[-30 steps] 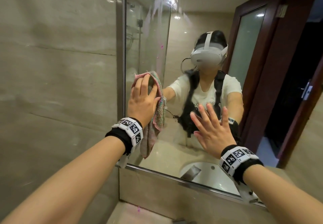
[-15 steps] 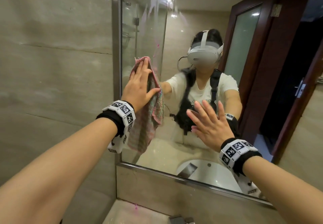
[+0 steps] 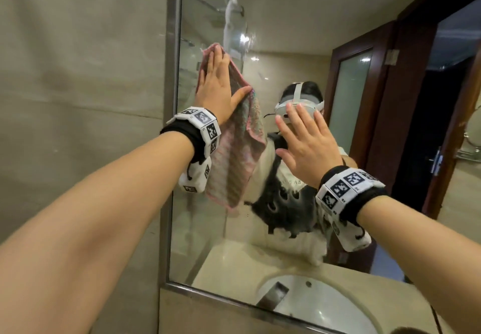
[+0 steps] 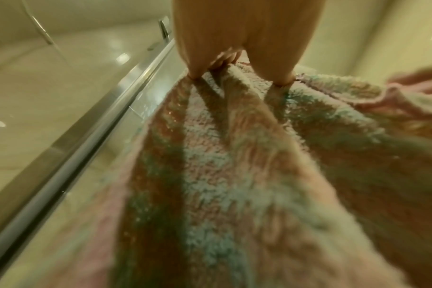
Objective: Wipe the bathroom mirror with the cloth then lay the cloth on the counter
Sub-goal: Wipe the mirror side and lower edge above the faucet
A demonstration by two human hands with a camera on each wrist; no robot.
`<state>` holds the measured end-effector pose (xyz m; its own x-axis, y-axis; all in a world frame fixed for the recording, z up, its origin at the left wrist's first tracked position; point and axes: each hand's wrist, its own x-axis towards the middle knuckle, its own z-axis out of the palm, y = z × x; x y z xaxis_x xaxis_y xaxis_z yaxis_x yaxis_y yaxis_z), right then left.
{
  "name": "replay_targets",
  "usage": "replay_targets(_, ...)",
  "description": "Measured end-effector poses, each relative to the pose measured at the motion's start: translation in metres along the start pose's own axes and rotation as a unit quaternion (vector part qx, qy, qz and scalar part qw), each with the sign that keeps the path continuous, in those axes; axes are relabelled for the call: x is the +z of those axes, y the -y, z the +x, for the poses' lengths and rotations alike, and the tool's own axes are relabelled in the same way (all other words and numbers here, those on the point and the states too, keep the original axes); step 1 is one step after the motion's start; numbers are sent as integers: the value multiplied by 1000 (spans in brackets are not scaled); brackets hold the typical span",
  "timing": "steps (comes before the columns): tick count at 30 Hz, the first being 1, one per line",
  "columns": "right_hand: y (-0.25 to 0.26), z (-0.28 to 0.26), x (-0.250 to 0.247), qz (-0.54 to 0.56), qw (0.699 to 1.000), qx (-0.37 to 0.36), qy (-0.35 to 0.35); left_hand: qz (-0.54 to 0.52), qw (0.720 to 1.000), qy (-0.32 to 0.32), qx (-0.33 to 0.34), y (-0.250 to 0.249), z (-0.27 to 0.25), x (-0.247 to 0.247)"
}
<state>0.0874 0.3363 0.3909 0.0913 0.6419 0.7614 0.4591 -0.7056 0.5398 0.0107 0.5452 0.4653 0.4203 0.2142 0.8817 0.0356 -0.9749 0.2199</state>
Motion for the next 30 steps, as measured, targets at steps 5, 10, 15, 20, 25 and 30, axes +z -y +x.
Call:
replay_targets(5, -4, 1, -3, -16, 1000, -10, 3, 12, 1000, -16, -17, -14, 59, -29)
replay_targets(10, -10, 1, -2, -21, 999, -26, 9, 18, 1000, -13, -19, -22, 80, -38)
replay_targets(15, -11, 0, -1, 2, 999, -24, 22, 113, 985, 28, 130, -9, 63, -34)
replay_targets(20, -21, -1, -11, 71, 997, -21, -11, 155, 964, 70, 203, 5, 56, -32)
replay_targets(25, -31, 15, -26, 29, 997, -51, -41, 66, 995, 33, 68, -12, 80, -40)
replay_targets(30, 4, 56, -41, 32, 997, -73, 10, 54, 997, 26, 49, -8, 91, -49)
